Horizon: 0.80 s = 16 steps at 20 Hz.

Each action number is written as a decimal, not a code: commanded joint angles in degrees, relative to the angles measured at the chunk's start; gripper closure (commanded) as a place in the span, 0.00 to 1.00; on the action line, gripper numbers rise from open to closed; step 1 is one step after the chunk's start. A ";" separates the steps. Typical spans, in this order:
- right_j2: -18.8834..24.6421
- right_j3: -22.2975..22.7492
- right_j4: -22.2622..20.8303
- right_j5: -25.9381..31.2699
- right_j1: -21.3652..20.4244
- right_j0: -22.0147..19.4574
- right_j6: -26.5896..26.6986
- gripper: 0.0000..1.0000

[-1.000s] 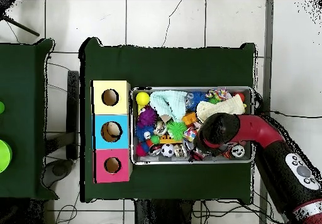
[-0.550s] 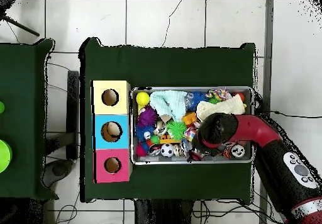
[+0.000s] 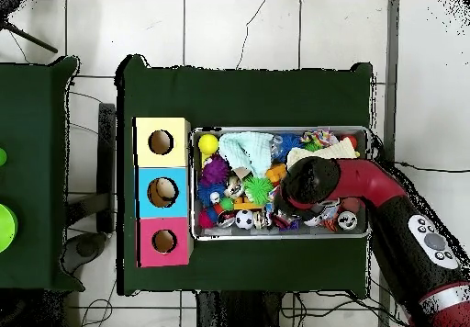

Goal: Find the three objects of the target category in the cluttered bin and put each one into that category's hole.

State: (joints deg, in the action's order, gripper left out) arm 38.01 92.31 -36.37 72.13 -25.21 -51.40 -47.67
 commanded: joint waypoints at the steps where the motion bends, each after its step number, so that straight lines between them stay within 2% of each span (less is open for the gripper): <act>1: -1.38 -4.52 1.87 -0.23 -0.87 0.32 -1.51 0.00; 3: -1.00 -5.21 2.47 1.21 -1.69 0.32 -0.15 0.00; 6: -0.10 -10.07 1.55 6.47 -3.75 2.05 4.36 0.00; 8: 0.44 -12.12 0.91 7.75 -4.61 2.96 6.15 0.00; 12: -0.15 -12.63 1.54 6.25 -3.87 3.06 4.28 0.00; 16: -1.73 -9.92 3.45 2.26 -4.55 1.81 -1.32 0.00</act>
State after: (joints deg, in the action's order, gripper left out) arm 37.94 85.12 -34.40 73.76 -29.30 -49.32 -47.67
